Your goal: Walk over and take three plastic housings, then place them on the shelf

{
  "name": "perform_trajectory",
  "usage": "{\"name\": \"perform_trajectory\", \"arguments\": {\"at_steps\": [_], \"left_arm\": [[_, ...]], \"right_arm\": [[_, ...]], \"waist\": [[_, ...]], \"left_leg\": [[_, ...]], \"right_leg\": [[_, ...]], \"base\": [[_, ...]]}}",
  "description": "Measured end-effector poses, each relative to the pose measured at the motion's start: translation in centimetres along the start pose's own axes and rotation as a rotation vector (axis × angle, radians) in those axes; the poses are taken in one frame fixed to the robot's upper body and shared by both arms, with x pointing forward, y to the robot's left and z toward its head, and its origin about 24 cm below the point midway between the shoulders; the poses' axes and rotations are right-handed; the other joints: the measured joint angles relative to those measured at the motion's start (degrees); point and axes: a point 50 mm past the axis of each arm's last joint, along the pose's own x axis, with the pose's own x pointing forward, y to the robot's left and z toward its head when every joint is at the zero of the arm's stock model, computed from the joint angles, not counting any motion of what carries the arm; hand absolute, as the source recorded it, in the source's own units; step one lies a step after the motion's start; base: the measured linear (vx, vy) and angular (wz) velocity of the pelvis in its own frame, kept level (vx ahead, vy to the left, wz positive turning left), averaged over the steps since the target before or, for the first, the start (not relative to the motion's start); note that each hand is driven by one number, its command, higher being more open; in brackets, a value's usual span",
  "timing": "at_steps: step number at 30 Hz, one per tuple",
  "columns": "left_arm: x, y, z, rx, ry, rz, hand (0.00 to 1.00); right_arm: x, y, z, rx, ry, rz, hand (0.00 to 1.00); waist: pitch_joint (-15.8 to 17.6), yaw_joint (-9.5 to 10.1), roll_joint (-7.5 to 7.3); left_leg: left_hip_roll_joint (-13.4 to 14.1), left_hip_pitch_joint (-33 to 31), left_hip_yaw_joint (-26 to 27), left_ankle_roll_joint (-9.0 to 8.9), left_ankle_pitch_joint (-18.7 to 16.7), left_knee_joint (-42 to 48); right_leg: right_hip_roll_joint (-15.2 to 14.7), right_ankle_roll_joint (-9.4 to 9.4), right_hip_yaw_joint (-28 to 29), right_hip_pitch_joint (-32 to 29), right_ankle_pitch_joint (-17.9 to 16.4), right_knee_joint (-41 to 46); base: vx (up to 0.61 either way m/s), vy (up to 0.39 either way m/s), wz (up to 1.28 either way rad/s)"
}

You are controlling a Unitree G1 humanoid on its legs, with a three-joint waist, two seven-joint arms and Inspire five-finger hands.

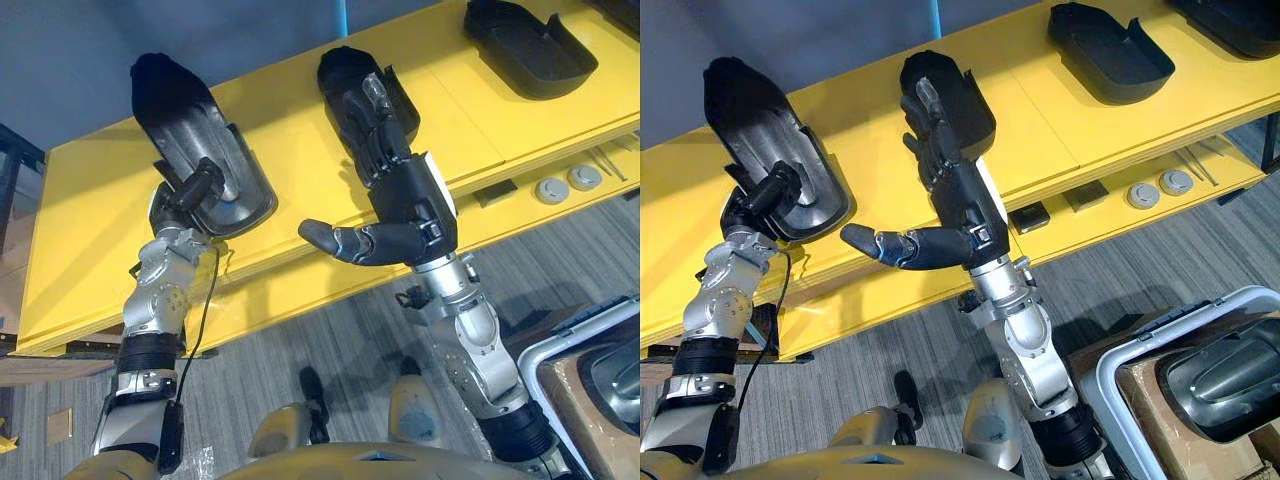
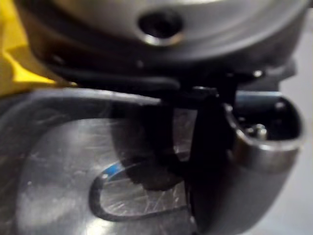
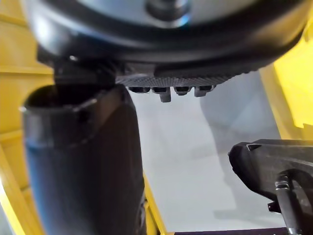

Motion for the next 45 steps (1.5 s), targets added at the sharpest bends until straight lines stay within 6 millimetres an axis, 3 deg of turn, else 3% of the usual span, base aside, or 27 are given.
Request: {"name": "perform_trajectory", "arguments": {"at_steps": [7, 11, 19, 24, 26, 28, 31, 34, 36, 40, 45], "left_arm": [[0.7, 1.9, 0.3, 0.172, 0.065, 0.015, 0.0], [1.1, 2.3, 0.3, 0.18, 0.095, 0.015, 0.0], [2.4, 0.8, 1.4, 0.185, 0.077, -0.006, 0.0], [2.9, 0.2, 2.9, 0.211, 0.04, 0.008, 0.0], [3.2, -0.1, 4.4, 0.231, 0.008, -0.002, 0.0], [3.3, -0.4, 5.1, 0.236, -0.012, -0.012, 0.0], [3.3, 0.1, 6.2, 0.254, -0.025, -0.006, 0.0], [3.3, 0.1, 6.8, 0.279, -0.033, -0.014, 0.0], [3.4, -0.1, 7.3, 0.293, -0.043, -0.025, 0.0], [3.6, -1.0, 8.3, 0.294, -0.069, -0.057, 0.0], [3.8, -1.8, 9.5, 0.302, -0.101, -0.079, 0.0]], "right_arm": [[-0.8, 0.6, -0.8, 0.026, 0.058, -0.006, 1.0], [-1.0, 0.8, -1.1, 0.034, 0.083, 0.001, 1.0], [-0.6, 1.2, 0.0, 0.039, 0.036, 0.008, 1.0], [-0.7, 1.1, -0.6, 0.033, 0.106, -0.047, 1.0], [-3.2, -0.5, -3.5, -0.031, 0.307, -0.182, 1.0], [-5.1, -1.6, -4.6, -0.082, 0.37, -0.256, 1.0], [-7.3, -3.8, -4.7, -0.175, 0.412, -0.338, 1.0], [-10.2, -5.9, -5.7, -0.227, 0.513, -0.415, 1.0], [-13.9, -7.1, -8.1, -0.233, 0.713, -0.485, 1.0], [-19.4, -6.3, -9.9, -0.205, 0.964, -0.531, 1.0], [-21.0, -5.9, -10.6, -0.182, 1.032, -0.564, 1.0]], "waist": [[-0.2, -0.31, 1.34], [-0.4, -0.58, 1.68], [-0.3, -0.48, 1.67], [0.5, -0.71, 0.32], [1.5, -0.89, -1.17], [2.1, -0.66, -2.01], [2.9, -0.66, -3.5], [3.3, -0.41, -4.16], [3.8, -0.21, -4.45], [5.5, 0.68, -3.93], [6.6, 0.68, -4.76]], "left_leg": [[0.2, 0.7, 0.0, -0.2, 0.2, -0.1], [0.3, 0.7, 0.1, -0.24, 0.2, -0.1], [0.4, -1.8, 0.5, -0.21, 0.4, 0.7], [0.6, -2.6, 1.2, -0.32, 0.3, 1.1], [1.1, -3.5, 1.6, -0.53, -0.2, 2.0], [1.3, -3.7, 1.8, -0.74, -0.4, 2.0], [2.3, -3.3, 3.0, -1.02, -1.0, 2.5], [2.6, -3.3, 3.1, -1.19, -1.3, 2.8], [2.8, -3.4, 3.1, -1.21, -1.3, 2.8], [3.4, -3.8, 3.1, -1.19, -1.2, 2.8], [4.1, -4.4, 3.7, -1.46, -0.6, 2.9]], "right_leg": [[0.1, -0.08, -0.3, 0.5, -0.1, -0.2], [0.1, -0.03, -0.3, 0.5, 0.0, -0.1], [0.0, 0.23, -0.1, -1.9, 0.2, 0.4], [0.2, 0.22, 0.6, -3.2, 0.2, 1.2], [0.5, 0.16, 0.5, -3.7, 0.6, 0.9], [0.6, 0.16, 0.5, -3.7, 0.7, 0.7], [1.3, 0.04, 0.7, -2.9, 1.4, -0.8], [1.4, -0.04, 0.6, -2.5, 1.5, -1.2], [1.6, -0.17, 0.6, -2.5, 1.6, -1.3], [2.0, -0.49, -0.2, -2.1, 2.0, -1.9], [2.2, -0.83, -1.0, -2.3, 2.0, -2.0]], "base": [[0.0, 0.0, 0.0], [0.0, 0.0, 0.0], [0.0, 0.0, 0.0], [-0.01, -0.006, -0.06], [-0.01, -0.002, -0.02], [0.01, -0.003, -0.02], [0.02, -0.005, -0.11], [0.01, -0.003, -0.02], [0.0, 0.0, 0.0], [0.0, -0.01, 0.05], [-0.02, -0.016, 0.09]]}}
